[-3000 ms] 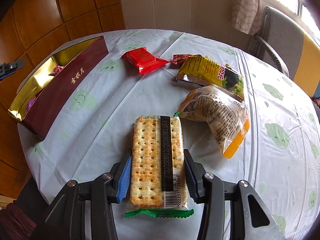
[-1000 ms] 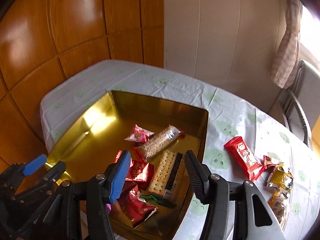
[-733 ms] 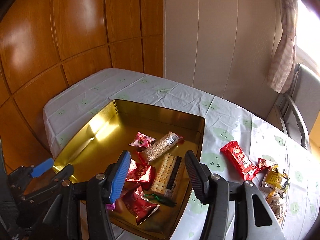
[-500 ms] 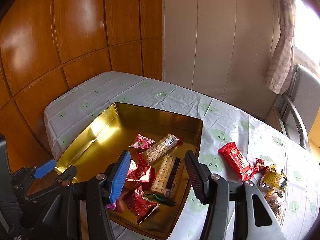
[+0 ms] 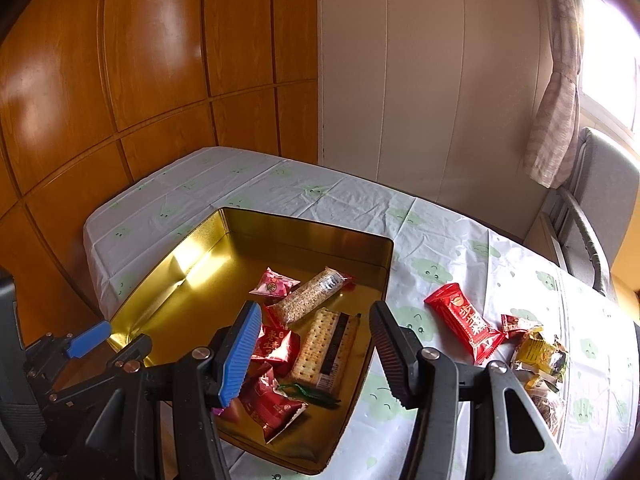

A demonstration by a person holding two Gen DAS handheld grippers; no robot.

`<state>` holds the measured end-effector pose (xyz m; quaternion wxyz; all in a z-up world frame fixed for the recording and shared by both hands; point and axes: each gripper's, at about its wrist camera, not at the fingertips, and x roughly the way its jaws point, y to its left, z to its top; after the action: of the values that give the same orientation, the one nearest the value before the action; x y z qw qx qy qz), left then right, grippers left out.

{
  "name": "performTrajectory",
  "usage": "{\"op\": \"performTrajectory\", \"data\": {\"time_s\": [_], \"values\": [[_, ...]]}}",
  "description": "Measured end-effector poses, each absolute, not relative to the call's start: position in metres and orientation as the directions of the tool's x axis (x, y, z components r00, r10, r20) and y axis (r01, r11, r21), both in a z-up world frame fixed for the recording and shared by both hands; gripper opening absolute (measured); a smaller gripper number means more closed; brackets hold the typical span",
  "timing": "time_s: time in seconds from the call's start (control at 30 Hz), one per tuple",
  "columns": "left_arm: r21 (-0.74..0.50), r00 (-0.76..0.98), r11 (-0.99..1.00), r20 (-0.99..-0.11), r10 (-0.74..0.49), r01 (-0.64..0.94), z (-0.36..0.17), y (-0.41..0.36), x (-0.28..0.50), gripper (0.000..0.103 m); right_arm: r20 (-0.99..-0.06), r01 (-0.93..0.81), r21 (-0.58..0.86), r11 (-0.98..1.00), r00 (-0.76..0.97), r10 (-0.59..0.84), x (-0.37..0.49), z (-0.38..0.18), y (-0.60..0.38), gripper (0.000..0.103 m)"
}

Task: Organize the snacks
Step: 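Withdraw both open grippers from the box toward the remaining snacks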

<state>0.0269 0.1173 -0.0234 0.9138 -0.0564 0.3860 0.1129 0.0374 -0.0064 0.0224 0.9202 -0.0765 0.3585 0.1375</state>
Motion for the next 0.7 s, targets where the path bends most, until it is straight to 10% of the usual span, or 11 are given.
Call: {"op": "performTrajectory", "data": {"time_s": [0.7], "values": [[0.032,0.681,0.994,-0.726,0.094,-0.103,-0.021,0.075,0.031,0.050,-0.861,-0.225,-0.056,0.973,0.504,0.068,0.036,-0.044,-0.172,0.057]]}}
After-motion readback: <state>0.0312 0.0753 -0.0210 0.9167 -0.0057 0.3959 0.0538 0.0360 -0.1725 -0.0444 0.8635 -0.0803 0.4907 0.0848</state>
